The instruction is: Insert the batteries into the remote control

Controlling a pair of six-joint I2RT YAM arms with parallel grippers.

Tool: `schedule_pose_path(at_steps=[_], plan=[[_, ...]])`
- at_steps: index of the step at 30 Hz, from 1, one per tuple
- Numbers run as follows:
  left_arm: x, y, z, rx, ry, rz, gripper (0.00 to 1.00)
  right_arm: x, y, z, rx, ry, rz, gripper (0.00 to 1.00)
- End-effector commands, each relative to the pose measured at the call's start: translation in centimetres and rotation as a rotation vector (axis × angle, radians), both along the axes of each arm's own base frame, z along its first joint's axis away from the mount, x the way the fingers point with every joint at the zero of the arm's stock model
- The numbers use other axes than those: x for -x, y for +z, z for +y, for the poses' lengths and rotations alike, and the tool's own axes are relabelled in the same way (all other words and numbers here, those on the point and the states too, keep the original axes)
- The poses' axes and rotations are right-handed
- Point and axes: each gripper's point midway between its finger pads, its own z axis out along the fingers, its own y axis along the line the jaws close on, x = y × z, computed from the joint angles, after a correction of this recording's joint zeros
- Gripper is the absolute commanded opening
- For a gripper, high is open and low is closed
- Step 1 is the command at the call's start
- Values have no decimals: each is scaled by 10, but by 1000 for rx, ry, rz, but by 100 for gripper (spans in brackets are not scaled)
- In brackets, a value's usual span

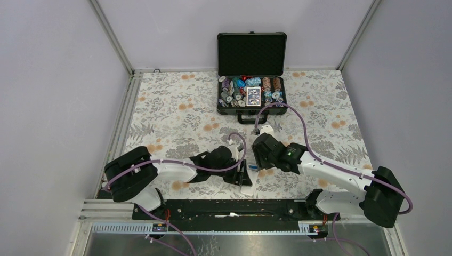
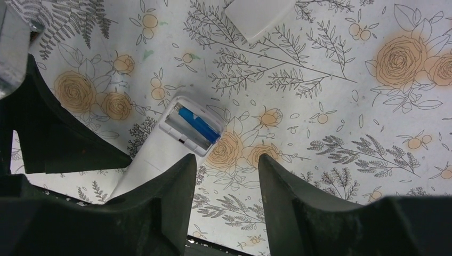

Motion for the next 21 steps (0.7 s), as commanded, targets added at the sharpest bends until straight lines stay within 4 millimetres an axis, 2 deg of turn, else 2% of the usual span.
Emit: schedule_pose_path(at_steps=[1,4,9,16,21], plan=[[-29,32,-10,26,41,-139,60,-16,12,9,-61,-47,-46,52],[-48,37,-4,21,78,-159,60,-18,12,12,-84,-53,-47,50],[-68,32,-2,2,102,-159,59,-20,7,14,-107,-69,-38,49],[-82,23,-14,11,88,-128,55,-14,-3,11,-134,-110,-11,44],[-87,16,-14,2,94,-114,54,-9,-7,6,-147,-138,3,42]])
